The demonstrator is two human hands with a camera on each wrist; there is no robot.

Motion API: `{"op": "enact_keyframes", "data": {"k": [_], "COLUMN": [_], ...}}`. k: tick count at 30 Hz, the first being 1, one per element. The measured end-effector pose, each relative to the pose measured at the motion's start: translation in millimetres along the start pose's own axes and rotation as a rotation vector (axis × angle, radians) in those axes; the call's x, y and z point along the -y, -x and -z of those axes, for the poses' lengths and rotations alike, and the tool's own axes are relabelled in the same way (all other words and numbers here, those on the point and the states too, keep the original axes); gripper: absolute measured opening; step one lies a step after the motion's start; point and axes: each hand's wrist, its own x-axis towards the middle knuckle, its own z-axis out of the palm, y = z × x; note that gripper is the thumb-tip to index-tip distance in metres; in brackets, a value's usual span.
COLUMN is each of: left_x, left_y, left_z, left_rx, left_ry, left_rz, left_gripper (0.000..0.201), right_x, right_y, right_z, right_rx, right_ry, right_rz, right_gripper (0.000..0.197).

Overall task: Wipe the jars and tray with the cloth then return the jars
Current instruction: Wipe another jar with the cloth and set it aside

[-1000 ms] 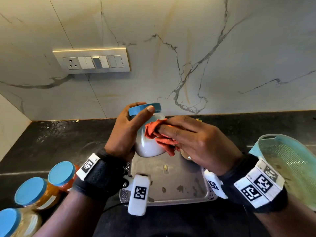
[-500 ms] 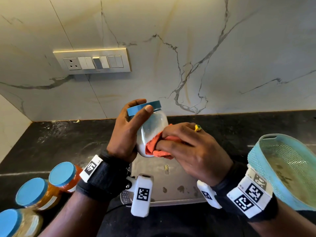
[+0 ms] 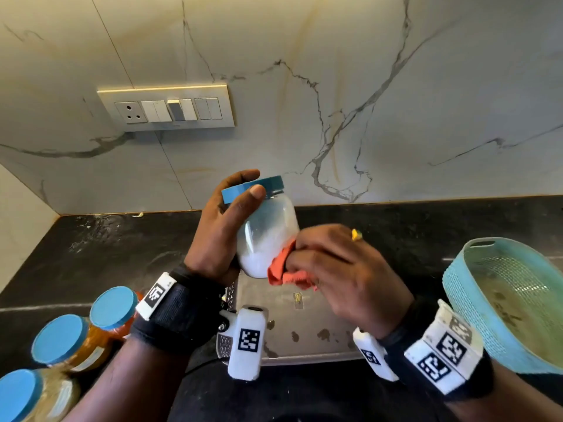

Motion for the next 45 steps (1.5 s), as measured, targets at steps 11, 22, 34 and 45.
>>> {"op": "enact_keyframes", "data": {"k": [11, 22, 34, 45], "left_x": [-7, -1, 20, 13], "left_y": [-3, -2, 1, -1], "left_z": [5, -12, -7, -1], "left_rx": [0.089, 0.162, 0.077, 0.098], "left_ry": [0.118, 0.323, -0.035, 0.199], "left_rz": [-0.027, 0.076, 0.070, 0.195], "left_gripper": [0.100, 0.090, 0.081, 0.090], "right_x": [-8, -10, -5, 1], "right_y": [-8, 3, -5, 11], "right_z": [1, -4, -8, -8], "right_rx": [-0.173, -0.341, -0.153, -0.164], "right_ry": [-0.372, -0.146, 0.040, -0.092], "right_rz": [-0.213, -0.158, -0.006, -0.029], "right_gripper": [0.013, 0.010, 0.019, 0.015]}}
